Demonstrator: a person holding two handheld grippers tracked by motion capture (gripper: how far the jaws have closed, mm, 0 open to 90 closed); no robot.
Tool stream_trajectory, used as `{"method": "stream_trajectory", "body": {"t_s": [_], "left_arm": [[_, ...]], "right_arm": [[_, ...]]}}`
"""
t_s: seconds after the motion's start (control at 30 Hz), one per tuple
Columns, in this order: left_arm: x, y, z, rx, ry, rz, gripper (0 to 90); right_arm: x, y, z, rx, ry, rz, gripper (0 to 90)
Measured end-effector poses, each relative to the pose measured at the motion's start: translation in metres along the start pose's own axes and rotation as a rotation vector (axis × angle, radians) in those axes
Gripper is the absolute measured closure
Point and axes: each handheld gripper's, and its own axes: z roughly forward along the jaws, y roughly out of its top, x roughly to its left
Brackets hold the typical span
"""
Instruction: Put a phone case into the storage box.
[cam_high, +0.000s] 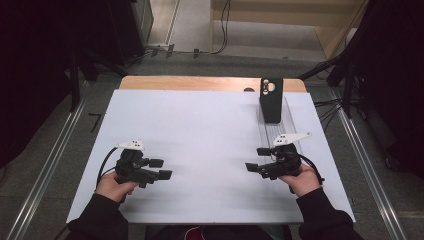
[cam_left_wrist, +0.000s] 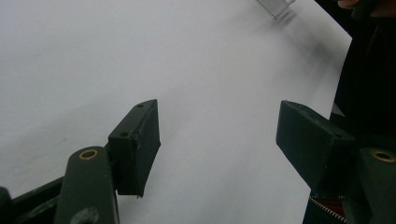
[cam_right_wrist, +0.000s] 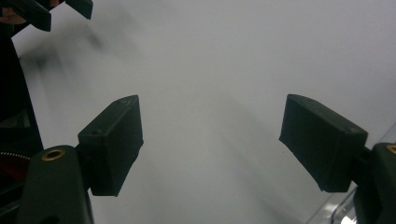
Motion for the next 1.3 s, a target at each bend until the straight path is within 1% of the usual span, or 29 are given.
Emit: {"method": "stream_trajectory", "body": {"t_s": [0.2,0.4,0.53,0.57,0.7,0.77,0.83,1.03,1.13,1.23,1.3], "left_arm": [[-0.002,-0.002,-0.001,-0.002,0.004,0.008,31.1],[-0.003,-0.003,-0.001,-0.004,0.007,0.012,31.1],[-0.005,-0.005,-0.001,-0.007,0.008,0.013,31.0],[-0.005,-0.005,-0.001,-0.007,0.007,0.015,31.1],[-0.006,-0.007,-0.002,-0.008,0.009,0.017,31.1],[-0.007,-0.007,-0.001,-0.008,0.010,0.020,31.1],[-0.007,-0.008,-0.001,-0.004,0.009,0.027,31.1],[-0.009,-0.009,0.000,-0.004,0.007,0.032,31.1],[-0.009,-0.010,0.000,-0.002,0.006,0.036,31.0],[-0.010,-0.010,0.000,-0.001,0.008,0.042,31.1],[-0.011,-0.011,0.000,0.001,0.007,0.046,31.0]], "right_arm": [[0.002,-0.009,-0.005,0.010,0.003,-0.002,19.3],[0.005,-0.019,-0.008,0.025,-0.008,-0.012,19.3],[0.005,-0.024,-0.010,0.029,-0.006,-0.011,19.8],[0.005,-0.026,-0.011,0.030,-0.003,-0.003,19.8],[0.004,-0.032,-0.014,0.029,0.000,-0.002,20.3],[0.003,-0.036,-0.016,0.038,-0.001,0.003,20.3],[0.003,-0.040,-0.017,0.044,-0.003,0.007,20.3],[-0.001,-0.050,-0.022,0.047,-0.021,0.019,20.3],[-0.002,-0.053,-0.024,0.050,-0.022,0.031,20.2],[-0.004,-0.055,-0.025,0.054,-0.027,0.028,20.2],[-0.005,-0.056,-0.025,0.054,-0.029,0.036,20.2]]}}
